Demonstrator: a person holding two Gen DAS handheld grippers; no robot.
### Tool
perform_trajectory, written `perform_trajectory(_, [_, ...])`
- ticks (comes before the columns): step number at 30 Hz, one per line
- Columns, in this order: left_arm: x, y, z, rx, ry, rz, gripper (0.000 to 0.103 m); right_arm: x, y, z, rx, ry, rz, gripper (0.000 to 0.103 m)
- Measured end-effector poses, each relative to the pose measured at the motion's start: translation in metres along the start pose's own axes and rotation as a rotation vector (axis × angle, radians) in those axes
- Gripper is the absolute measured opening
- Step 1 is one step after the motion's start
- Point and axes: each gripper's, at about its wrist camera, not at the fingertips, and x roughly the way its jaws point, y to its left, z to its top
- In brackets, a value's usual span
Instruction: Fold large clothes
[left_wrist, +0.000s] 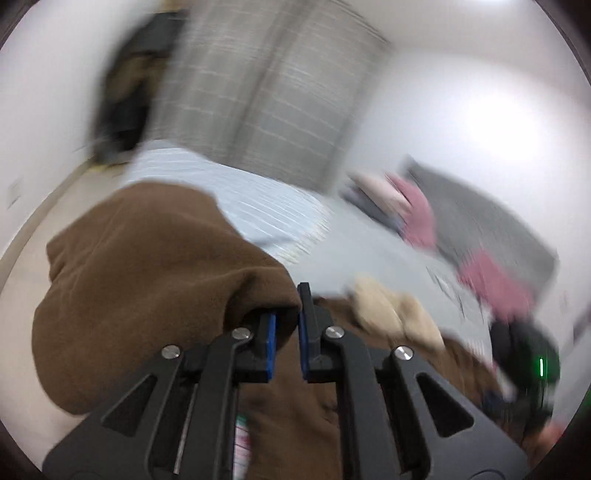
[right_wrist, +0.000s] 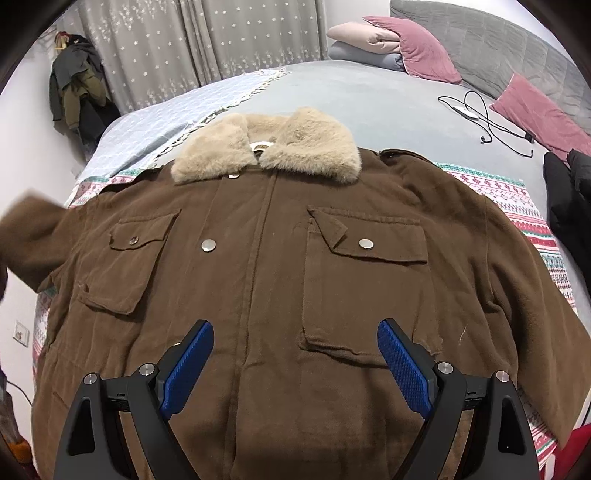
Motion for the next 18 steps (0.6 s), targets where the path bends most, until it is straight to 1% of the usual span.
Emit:
perform_trajectory(2, [0.021,-0.043,-0.019,0.131,0.122,-0.091,0.011,-0.001,0.002,0.0,-0.007,-0.004,0.0,0.091])
perform_trajectory(3, [0.032,-0.057,-0.028,0.174,0.182,-0.122,0.011,-0.001,0.003,0.0,-0.009,-0.005,0.0,0.091])
perform_trajectory(5, [0.062,-0.086,-0.061,0.262,0.36,-0.183,0.011,-0.001,0.003,-0.001,-0.012,-0.007,0.0,0.091])
perform_trajectory(6, [0.079,-0.096,-0.08,0.296,0.466,-0.197,0.015,0.0,0.004,-0.001,-0.013,-0.006,0.001,0.091])
perform_trajectory(7, [0.09,-0.103,-0.096,0.32,0.54,-0.198,0.019,0.001,0.004,-0.001,-0.013,-0.002,0.006,0.091])
perform_trajectory(8, [0.097,-0.111,-0.111,0.356,0.603,-0.18,0.022,0.002,0.005,-0.001,-0.015,-0.001,0.014,0.091])
perform_trajectory(9, [0.097,-0.118,-0.118,0.389,0.625,-0.163,0.027,0.002,0.006,-0.002,-0.016,0.0,0.027,0.091])
perform_trajectory(10, [0.091,-0.127,-0.121,0.435,0.623,-0.161,0.034,0.003,0.006,-0.002,-0.016,-0.001,0.046,0.091])
perform_trajectory(11, [0.086,-0.13,-0.117,0.457,0.604,-0.174,0.038,0.003,0.006,-0.002,-0.016,-0.003,0.061,0.091])
perform_trajectory(12, [0.078,-0.132,-0.112,0.461,0.583,-0.197,0.048,0.003,0.006,-0.001,-0.012,-0.003,0.083,0.091])
perform_trajectory(13, [0.072,-0.131,-0.101,0.444,0.564,-0.232,0.055,0.002,0.006,-0.001,-0.006,-0.007,0.105,0.091])
perform_trajectory(15, [0.055,-0.124,-0.08,0.392,0.528,-0.293,0.056,0.0,0.008,0.0,-0.007,-0.018,0.124,0.091])
perform_trajectory(16, [0.051,-0.115,-0.069,0.372,0.511,-0.302,0.056,-0.004,0.012,0.001,-0.012,-0.028,0.133,0.091])
perform_trajectory(17, [0.043,-0.105,-0.057,0.345,0.478,-0.302,0.057,-0.007,0.017,0.002,-0.02,-0.037,0.142,0.091])
perform_trajectory(18, [0.042,-0.098,-0.047,0.323,0.444,-0.283,0.062,-0.011,0.025,0.003,-0.038,-0.047,0.155,0.091])
